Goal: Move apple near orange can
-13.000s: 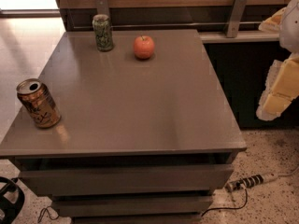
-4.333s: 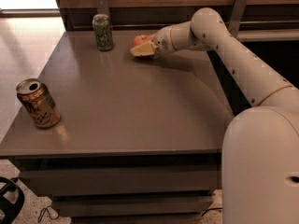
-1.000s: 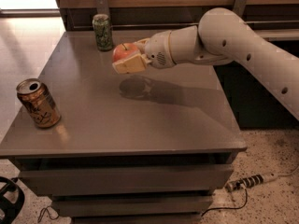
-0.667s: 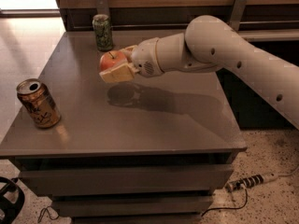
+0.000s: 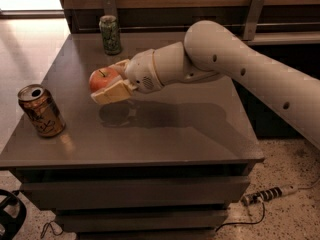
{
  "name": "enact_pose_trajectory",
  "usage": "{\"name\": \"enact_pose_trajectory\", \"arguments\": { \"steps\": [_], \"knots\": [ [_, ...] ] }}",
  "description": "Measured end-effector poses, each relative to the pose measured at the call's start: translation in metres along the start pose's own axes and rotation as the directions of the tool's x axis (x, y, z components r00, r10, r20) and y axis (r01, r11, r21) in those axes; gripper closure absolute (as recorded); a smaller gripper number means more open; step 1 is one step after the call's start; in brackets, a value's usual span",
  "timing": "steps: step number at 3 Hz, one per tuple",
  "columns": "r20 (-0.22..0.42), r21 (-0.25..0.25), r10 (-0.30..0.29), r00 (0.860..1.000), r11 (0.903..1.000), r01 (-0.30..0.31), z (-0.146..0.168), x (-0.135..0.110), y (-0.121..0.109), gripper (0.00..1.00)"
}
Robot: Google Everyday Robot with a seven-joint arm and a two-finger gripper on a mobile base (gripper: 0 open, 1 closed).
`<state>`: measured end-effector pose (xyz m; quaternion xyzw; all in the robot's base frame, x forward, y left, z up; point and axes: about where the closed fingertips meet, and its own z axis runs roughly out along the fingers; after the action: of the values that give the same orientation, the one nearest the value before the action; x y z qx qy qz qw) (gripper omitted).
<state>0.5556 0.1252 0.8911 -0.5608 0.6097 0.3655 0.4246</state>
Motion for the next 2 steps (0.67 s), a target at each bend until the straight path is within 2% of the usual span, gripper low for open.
{"name": "enact_pose_trajectory", "arguments": {
  "steps": [1,2],
  "knots": [
    [-0.031,-0.066,0.004,1.0,0.9978,-0.006,0.0071,0.0095,0.0189,1.0],
    [-0.033,-0.071,0.004,0.999,0.9974,-0.006,0.0075,0.0099,0.0204,1.0]
  ]
}}
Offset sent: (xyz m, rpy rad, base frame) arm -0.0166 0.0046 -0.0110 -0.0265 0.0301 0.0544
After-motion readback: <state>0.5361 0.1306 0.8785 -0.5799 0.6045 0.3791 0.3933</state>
